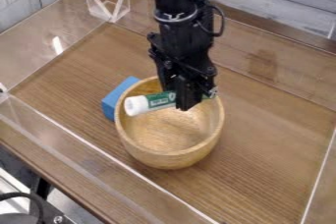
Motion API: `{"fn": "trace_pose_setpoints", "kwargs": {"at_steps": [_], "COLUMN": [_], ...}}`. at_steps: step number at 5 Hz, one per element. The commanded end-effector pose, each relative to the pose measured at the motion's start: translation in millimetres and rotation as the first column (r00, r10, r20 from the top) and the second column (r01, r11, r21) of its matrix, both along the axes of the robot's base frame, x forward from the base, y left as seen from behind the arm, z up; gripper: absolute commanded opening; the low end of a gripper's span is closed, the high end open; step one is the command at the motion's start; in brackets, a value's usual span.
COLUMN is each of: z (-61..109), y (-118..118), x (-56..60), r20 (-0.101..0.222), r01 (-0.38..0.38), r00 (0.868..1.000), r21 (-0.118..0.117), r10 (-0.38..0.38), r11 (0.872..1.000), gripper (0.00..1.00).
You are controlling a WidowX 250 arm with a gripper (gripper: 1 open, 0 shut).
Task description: Remove the green marker from inside the brown bowl and put it on the table
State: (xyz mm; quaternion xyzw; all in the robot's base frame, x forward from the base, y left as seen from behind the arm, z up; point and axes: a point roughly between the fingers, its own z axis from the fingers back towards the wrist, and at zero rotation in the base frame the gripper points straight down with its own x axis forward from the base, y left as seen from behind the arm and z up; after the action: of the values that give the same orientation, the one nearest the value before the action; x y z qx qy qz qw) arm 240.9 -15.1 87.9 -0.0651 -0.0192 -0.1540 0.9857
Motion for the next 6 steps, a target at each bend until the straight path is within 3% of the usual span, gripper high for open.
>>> {"fn": "trace_pose_setpoints", "kwargs": {"at_steps": [1, 4, 6], "z": [23.7, 36.7, 49.0], "y": [6, 43, 55], "x": [11.7, 17.4, 18.1], "r20": [0.09, 0.104, 0.124], "r01": [0.001, 0.057, 0.116], "r00": [0.996, 0.993, 0.984], "r21": [0.009, 0.051, 0.072], "r10": [-0.002, -0.062, -0.124], "r11": [1.0, 0.997, 0.991], "gripper": [0.0, 0.0, 0.0]}}
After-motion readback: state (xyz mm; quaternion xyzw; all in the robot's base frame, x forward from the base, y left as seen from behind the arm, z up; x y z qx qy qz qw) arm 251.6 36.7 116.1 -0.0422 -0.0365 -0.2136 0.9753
